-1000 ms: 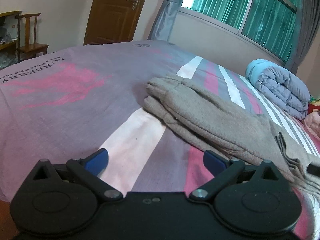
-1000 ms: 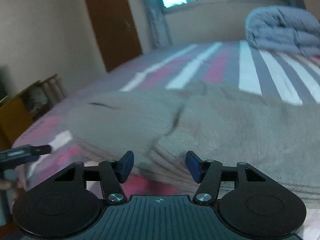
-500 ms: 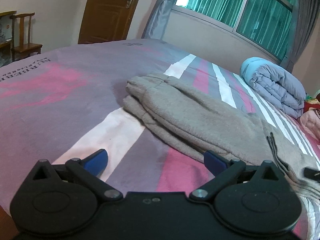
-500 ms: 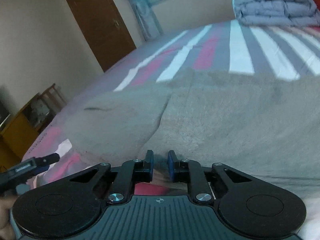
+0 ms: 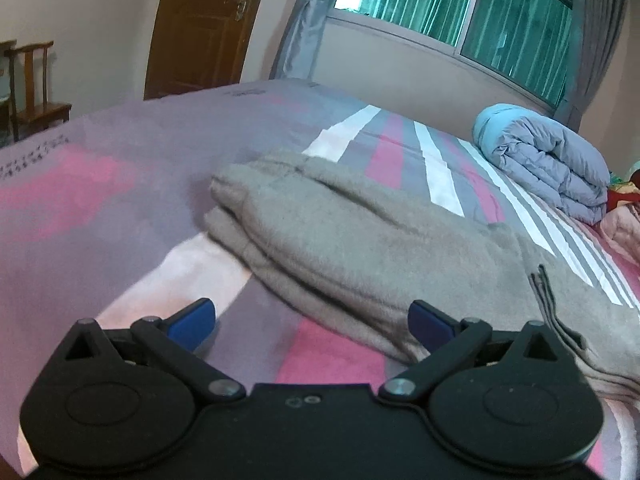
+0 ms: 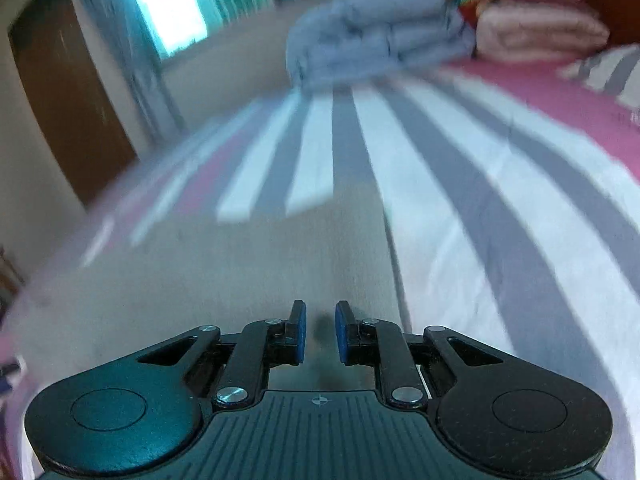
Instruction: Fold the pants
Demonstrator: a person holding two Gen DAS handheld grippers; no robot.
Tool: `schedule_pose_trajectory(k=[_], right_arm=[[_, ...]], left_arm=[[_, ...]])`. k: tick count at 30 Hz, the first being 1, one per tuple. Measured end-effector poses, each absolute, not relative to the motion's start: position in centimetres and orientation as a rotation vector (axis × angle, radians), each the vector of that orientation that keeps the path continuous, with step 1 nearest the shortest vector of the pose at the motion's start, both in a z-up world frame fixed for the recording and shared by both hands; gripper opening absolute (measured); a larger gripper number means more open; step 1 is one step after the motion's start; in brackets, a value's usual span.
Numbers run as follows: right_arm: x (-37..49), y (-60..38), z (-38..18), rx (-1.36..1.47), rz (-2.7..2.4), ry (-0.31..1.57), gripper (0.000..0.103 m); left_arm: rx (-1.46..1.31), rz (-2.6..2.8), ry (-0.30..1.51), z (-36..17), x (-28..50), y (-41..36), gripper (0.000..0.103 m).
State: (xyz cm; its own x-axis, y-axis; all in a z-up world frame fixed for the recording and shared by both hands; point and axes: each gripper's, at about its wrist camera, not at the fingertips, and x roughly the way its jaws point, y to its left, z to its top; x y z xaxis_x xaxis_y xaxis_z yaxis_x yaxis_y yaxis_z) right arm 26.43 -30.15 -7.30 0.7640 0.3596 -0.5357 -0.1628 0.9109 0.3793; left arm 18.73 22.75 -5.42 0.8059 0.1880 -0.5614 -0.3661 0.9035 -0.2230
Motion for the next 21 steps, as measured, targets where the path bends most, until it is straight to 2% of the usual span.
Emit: schedule_pose_trajectory(k=[2,4,10,14,21], right_arm=[[27.8,-30.3,-8.0,0.304,0.254,0.663,0.017],[30.0,-30.1,-9.7,0.274,0.258,0.790,0.017],[32.0,-30.9,-6.6,0.319,0.269,0.643,0.017],[36.0,-30.0,-8.9,0.299,0.264,0.784,0.017],[33.8,-30.9,-7.9,0.270,0.303,0.702,0.018]], left_arm=[[-0.332,0.314,0.566,-5.4,19.5,23.1,0.097],[-0.339,0.322,0.588,-5.6,20.2,23.6,0.097],[-0.334,0.331,0.605,-6.1,20.7,24.0,0.097],[-0.343,0.334,0.606,-6.5,20.7,24.1,0.097],[-0.338,0.331,0.613,-6.5,20.8,24.2,0.097]])
